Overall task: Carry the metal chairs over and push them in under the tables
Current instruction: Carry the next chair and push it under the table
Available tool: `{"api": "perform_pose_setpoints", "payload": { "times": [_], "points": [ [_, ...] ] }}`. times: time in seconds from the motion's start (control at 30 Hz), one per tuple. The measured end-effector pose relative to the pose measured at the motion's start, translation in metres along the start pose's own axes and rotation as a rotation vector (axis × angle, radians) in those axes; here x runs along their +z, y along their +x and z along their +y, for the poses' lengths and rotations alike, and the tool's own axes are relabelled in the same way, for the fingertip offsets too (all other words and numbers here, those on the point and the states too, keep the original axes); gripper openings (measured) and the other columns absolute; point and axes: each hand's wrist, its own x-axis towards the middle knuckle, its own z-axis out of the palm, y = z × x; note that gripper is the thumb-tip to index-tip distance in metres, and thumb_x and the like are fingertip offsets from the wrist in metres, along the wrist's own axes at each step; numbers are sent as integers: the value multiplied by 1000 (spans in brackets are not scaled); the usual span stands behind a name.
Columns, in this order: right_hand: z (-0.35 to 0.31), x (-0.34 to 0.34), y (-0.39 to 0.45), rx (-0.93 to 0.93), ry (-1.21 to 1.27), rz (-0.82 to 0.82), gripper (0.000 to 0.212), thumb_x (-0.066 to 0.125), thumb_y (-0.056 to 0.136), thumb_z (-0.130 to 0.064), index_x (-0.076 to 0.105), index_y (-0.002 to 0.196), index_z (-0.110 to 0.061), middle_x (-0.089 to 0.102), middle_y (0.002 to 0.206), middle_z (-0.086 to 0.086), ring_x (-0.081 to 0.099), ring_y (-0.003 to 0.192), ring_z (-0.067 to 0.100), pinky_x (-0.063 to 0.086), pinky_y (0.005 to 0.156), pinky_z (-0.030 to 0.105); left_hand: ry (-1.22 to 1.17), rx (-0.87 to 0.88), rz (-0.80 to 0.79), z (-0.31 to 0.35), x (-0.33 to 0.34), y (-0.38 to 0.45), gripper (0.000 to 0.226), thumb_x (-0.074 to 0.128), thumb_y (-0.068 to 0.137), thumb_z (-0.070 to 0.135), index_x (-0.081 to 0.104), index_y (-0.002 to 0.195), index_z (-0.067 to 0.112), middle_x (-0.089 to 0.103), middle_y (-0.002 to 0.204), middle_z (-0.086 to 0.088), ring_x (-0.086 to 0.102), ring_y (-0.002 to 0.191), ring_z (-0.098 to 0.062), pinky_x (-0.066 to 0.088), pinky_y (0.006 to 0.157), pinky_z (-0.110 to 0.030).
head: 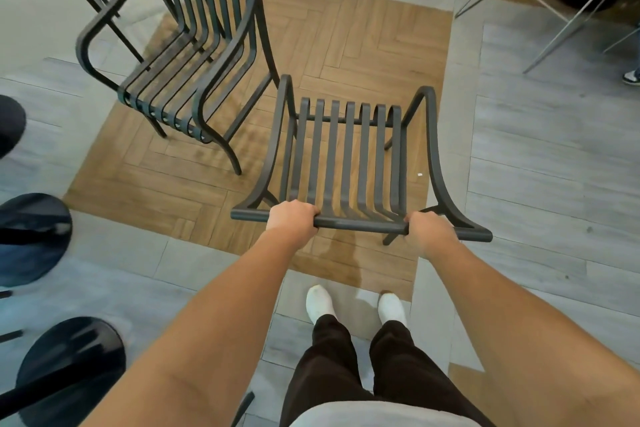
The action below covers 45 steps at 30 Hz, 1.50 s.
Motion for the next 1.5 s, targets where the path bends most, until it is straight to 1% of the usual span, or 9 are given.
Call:
{"api": "perform_pose_setpoints", "payload": {
  "times": [0.23,0.37,0.43,0.53,0.73,1.0,1.07,1.3,1.5],
  "points": [
    [8,1,-2,-71,-66,-29,22,59,98,-12,63,117,-19,62,93,5,65,91,27,60,88,44,-52,-18,9,7,13,-16,40,51,106,31,53,144,45,70,105,3,68,92,-20,59,81,-37],
    [14,0,0,-159,-113,-31,17,60,98,-17,62,115,-18,61,94,4,63,92,26,58,89,42,-104,-64,19,14,15,-24,39,55,104,33,57,141,47,71,111,5,68,99,-20,58,87,-39],
    [18,0,0,-219,-128,-12,17,63,98,-20,63,114,-17,61,92,3,63,89,26,58,86,42,-93,-107,33,20,16,-26,37,56,104,32,60,137,47,71,111,5,68,100,-20,57,83,-36],
    [24,-1,-2,-304,-184,-4,18,58,99,-16,63,116,-14,59,94,5,61,90,28,56,81,40,-117,-179,24,33,19,-32,34,56,103,31,64,133,45,71,109,5,67,98,-20,52,75,-33],
    [51,0,1,-424,-297,-18,20,55,100,-12,65,117,-15,64,98,6,65,97,29,56,83,41,-192,-279,16,71,44,-51,32,58,101,31,66,129,45,71,105,7,68,95,-20,56,79,-36],
    [81,0,-2,-511,-451,-6,20,61,99,-18,65,119,-17,61,95,3,64,91,25,58,84,39,-293,-359,126,124,83,-90,33,57,103,35,62,134,47,72,112,8,68,102,-20,56,83,-35],
    [84,1,-4,-525,-492,16,19,59,100,-18,65,118,-17,61,92,2,63,88,24,56,79,37,-312,-383,140,132,90,-97,35,56,105,34,59,136,49,71,115,7,68,104,-20,54,82,-35],
    [85,-6,0,-618,-627,48,19,59,100,-20,65,118,-19,63,93,2,64,87,23,57,83,40,-356,-515,160,160,109,-113,37,52,106,31,56,138,50,71,111,6,68,96,-20,53,74,-34],
    [79,-27,16,-780,-750,77,19,53,101,-17,64,117,-19,60,96,2,65,97,26,56,86,41,-448,-677,184,188,113,-112,38,51,107,30,56,138,50,71,113,4,69,99,-20,56,80,-35]
  ]
}}
